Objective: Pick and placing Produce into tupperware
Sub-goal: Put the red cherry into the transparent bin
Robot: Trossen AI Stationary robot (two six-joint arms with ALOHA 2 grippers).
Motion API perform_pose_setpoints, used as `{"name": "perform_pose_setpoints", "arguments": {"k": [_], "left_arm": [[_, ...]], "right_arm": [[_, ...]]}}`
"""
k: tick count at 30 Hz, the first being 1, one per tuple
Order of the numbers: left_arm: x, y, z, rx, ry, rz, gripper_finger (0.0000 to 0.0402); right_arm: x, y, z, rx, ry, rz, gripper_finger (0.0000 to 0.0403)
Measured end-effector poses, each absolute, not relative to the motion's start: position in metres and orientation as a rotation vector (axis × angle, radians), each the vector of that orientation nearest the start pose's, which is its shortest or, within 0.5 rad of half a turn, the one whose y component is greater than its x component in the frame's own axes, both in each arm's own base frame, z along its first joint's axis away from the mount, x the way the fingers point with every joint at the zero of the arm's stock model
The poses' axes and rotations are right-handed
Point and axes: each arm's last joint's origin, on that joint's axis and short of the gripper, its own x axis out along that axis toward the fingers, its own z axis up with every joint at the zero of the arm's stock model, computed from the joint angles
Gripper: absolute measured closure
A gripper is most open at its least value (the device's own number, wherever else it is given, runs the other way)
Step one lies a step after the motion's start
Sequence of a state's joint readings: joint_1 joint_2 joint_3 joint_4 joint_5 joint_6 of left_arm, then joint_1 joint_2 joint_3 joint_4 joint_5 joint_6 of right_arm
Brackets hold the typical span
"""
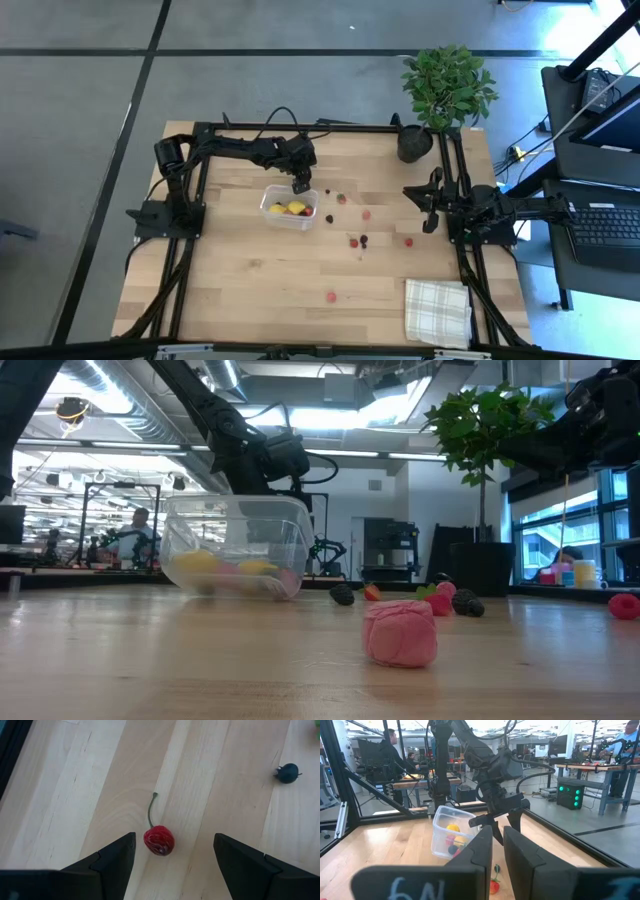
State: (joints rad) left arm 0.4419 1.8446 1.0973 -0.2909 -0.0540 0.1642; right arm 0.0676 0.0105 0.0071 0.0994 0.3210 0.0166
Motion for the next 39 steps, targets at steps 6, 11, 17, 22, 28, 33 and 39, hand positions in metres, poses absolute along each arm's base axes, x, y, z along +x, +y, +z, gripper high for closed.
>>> {"name": "perform_pose_setpoints", "arguments": {"k": [6, 11, 17, 22, 28, 33, 39], "left_arm": [[0.3267, 0.1535, 0.1520, -0.056, 1.059, 0.360, 0.0140], [0.3277, 0.1513, 0.1521, -0.054, 1.058, 0.355, 0.0140], [0.3277, 0.1513, 0.1523, -0.053, 1.058, 0.355, 0.0140], [0.3284, 0.1499, 0.1525, -0.052, 1.057, 0.352, 0.0140], [0.3284, 0.1483, 0.1586, -0.040, 1.043, 0.347, 0.0140], [0.3276, 0.1481, 0.1606, -0.037, 1.040, 0.346, 0.0140], [0.3278, 0.1471, 0.1603, -0.036, 1.042, 0.343, 0.0140]], "right_arm": [[0.0964, -0.0026, 0.1745, 0.035, -0.096, -0.253, 0.0352], [0.0964, -0.0027, 0.1746, 0.035, -0.097, -0.253, 0.0352], [0.0964, -0.0027, 0.1746, 0.035, -0.097, -0.253, 0.0352], [0.0964, -0.0027, 0.1746, 0.035, -0.097, -0.253, 0.0352], [0.0964, -0.0026, 0.1746, 0.035, -0.097, -0.253, 0.0352], [0.0964, -0.0026, 0.1747, 0.035, -0.098, -0.253, 0.0352], [0.0964, -0.0027, 0.1747, 0.035, -0.098, -0.253, 0.0352]]}}
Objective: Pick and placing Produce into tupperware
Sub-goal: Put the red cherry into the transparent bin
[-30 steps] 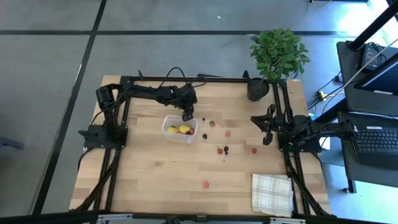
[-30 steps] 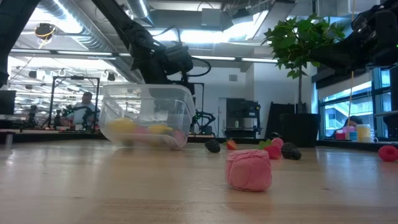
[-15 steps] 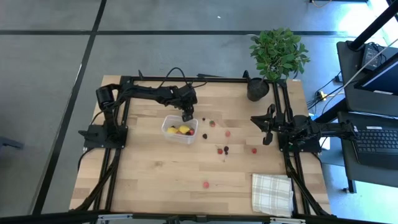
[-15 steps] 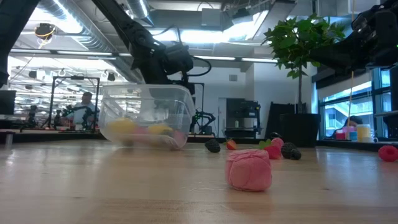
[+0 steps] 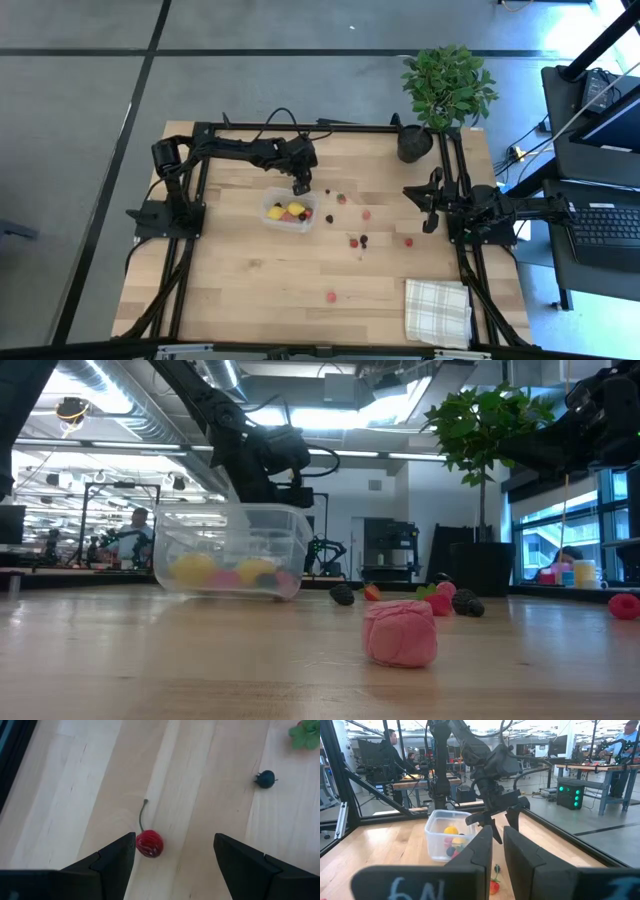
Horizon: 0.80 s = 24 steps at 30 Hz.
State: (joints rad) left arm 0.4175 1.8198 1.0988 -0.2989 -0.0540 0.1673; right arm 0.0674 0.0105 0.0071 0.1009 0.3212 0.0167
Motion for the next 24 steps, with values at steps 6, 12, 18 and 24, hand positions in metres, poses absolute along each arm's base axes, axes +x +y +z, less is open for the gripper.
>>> {"name": "perform_pose_setpoints", "arguments": {"k": [6, 12, 18, 24], "left_arm": [[0.327, 0.147, 0.164, -0.034, 1.039, 0.343, 0.0140], [0.325, 0.145, 0.171, -0.038, 1.013, 0.324, 0.0140], [0.323, 0.144, 0.181, 0.020, 0.995, 0.301, 0.0140], [0.322, 0.145, 0.188, 0.160, 0.990, 0.240, 0.0140]], "right_arm": [[0.096, -0.003, 0.175, 0.036, -0.098, -0.253, 0.0352], [0.096, -0.003, 0.175, 0.035, -0.098, -0.253, 0.0352], [0.096, -0.003, 0.175, 0.036, -0.101, -0.253, 0.0352], [0.096, -0.003, 0.175, 0.036, -0.100, -0.253, 0.0352]]}}
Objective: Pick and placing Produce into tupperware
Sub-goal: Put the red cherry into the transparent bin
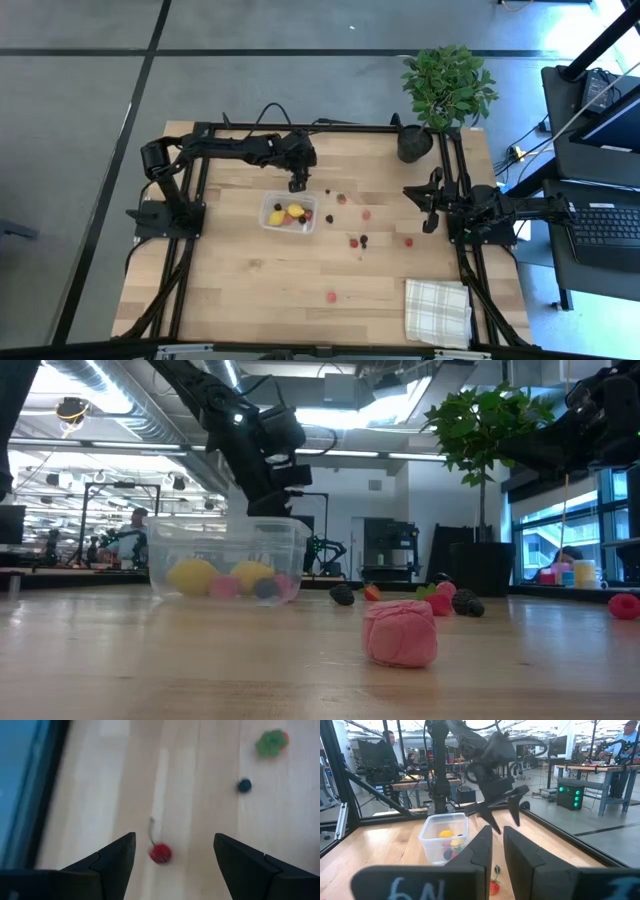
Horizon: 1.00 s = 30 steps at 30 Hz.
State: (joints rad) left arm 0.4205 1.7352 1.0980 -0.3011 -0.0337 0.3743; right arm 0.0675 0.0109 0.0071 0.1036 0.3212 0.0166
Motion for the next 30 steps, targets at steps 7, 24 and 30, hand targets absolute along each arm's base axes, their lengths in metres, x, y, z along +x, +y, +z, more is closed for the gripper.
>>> {"name": "perform_pose_setpoints", "arguments": {"k": [7, 24, 30], "left_arm": [[0.321, 0.145, 0.188, 0.430, 1.036, 0.094, 0.0140], [0.320, 0.147, 0.188, 0.692, 1.055, -0.056, 0.0140], [0.316, 0.156, 0.188, 0.683, 1.066, -0.036, 0.0140]], "right_arm": [[0.096, -0.003, 0.175, 0.033, -0.096, -0.253, 0.0352], [0.096, -0.003, 0.175, 0.010, -0.093, -0.254, 0.0352], [0.096, -0.003, 0.175, 0.010, -0.093, -0.254, 0.0352]]}}
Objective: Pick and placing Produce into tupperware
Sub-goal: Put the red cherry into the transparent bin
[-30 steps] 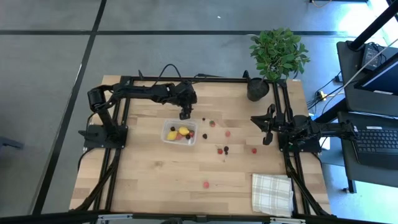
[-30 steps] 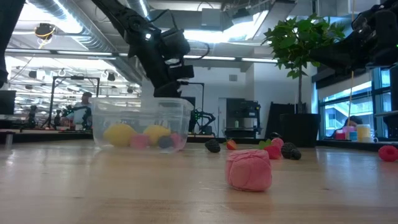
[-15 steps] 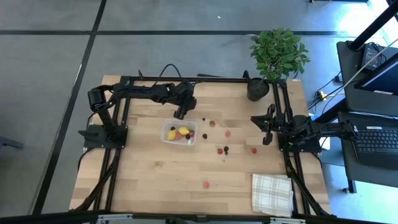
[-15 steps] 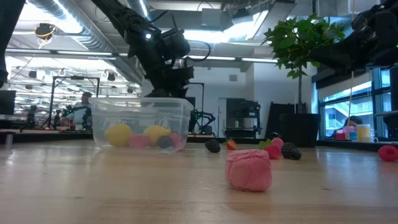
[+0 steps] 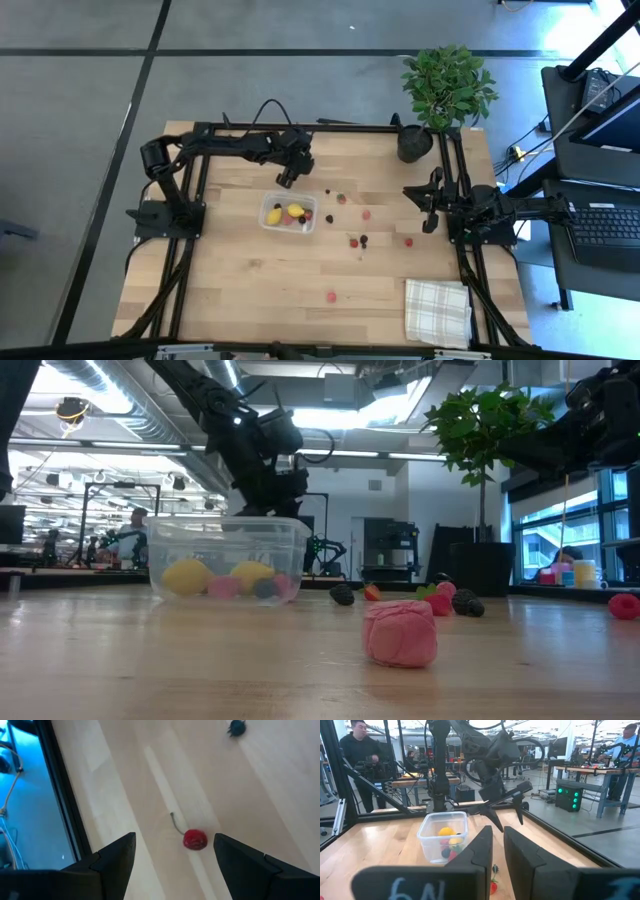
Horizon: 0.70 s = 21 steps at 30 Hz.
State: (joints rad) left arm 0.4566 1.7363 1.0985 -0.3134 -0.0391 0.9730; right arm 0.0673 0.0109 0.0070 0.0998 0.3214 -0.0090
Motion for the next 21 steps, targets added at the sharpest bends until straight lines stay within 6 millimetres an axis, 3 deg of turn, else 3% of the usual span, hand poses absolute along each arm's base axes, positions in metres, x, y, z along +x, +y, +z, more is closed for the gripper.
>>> {"name": "perform_pose_setpoints", "arguments": {"k": [12, 21], "left_arm": [[0.310, 0.171, 0.188, 0.729, 1.042, -0.069, 0.0140], [0.306, 0.177, 0.187, 0.615, 1.013, -0.062, 0.0140]], "right_arm": [[0.096, -0.003, 0.175, 0.006, -0.092, -0.254, 0.0352], [0.096, -0.003, 0.175, -0.008, -0.091, -0.255, 0.0352]]}}
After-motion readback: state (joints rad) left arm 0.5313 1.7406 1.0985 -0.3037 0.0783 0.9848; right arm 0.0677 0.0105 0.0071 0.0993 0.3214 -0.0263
